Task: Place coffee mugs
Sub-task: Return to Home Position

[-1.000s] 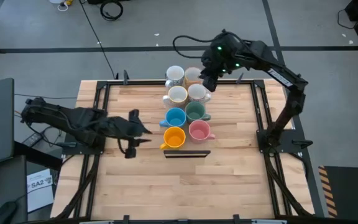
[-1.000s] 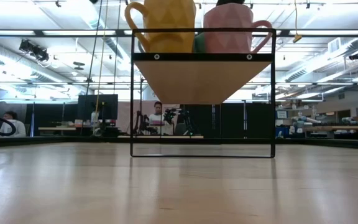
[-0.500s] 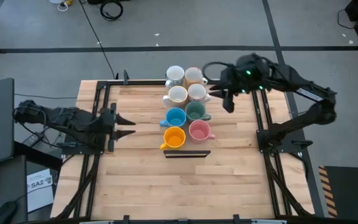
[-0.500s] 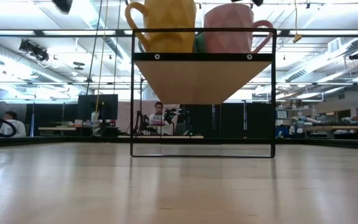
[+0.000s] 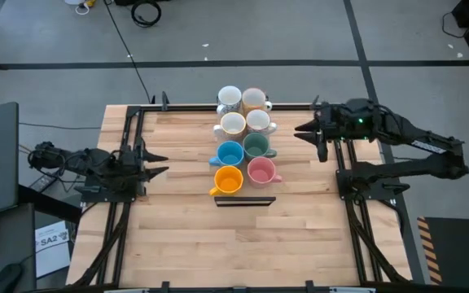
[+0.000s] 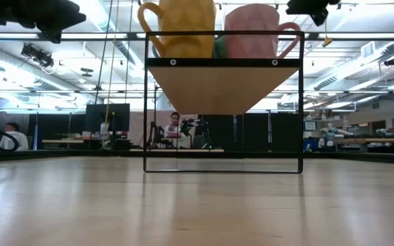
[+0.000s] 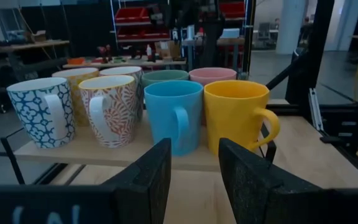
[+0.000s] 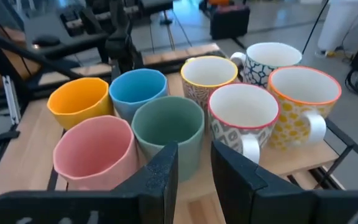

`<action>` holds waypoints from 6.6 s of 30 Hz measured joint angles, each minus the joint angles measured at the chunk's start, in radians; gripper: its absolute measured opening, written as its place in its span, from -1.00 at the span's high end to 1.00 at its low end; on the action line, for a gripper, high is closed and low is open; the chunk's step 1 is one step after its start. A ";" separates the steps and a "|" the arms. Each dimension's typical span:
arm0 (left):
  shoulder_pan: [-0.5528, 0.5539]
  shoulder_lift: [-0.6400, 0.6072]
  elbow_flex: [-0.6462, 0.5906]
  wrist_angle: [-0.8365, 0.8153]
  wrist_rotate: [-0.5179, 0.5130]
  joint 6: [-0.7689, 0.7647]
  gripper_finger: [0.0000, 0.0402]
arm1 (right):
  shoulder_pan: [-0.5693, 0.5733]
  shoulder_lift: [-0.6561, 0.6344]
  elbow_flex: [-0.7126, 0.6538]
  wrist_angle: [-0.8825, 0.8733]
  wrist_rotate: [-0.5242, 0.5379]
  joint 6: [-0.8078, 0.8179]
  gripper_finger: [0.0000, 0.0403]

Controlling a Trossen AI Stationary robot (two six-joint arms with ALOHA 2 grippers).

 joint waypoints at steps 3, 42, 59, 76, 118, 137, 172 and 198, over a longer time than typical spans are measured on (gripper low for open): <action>0.000 -0.050 -0.029 0.004 0.000 0.004 0.30 | 0.000 -0.074 -0.096 0.073 0.000 0.000 0.50; 0.168 -0.186 -0.360 0.243 0.074 -0.004 0.30 | -0.001 -0.630 -0.754 0.474 -0.011 0.079 0.50; 0.168 -0.186 -0.361 0.236 0.076 0.004 0.30 | -0.001 -0.686 -0.924 0.654 -0.012 0.076 0.50; 0.168 -0.186 -0.361 0.234 0.076 0.013 0.30 | -0.001 -0.683 -1.017 0.749 -0.012 0.045 0.50; 0.168 -0.053 -0.363 0.223 0.302 0.125 0.30 | -0.001 -0.683 -1.017 0.742 -0.011 0.042 0.50; 0.168 -0.068 -0.363 0.226 0.301 0.099 0.30 | -0.001 -0.683 -1.017 0.744 -0.011 0.042 0.50; 0.168 -0.199 -0.363 0.240 0.300 0.099 0.30 | -0.001 -0.683 -1.017 0.747 -0.011 0.042 0.50; 0.168 -0.199 -0.363 0.241 0.300 0.099 0.30 | -0.001 -0.683 -1.017 0.747 -0.012 0.042 0.50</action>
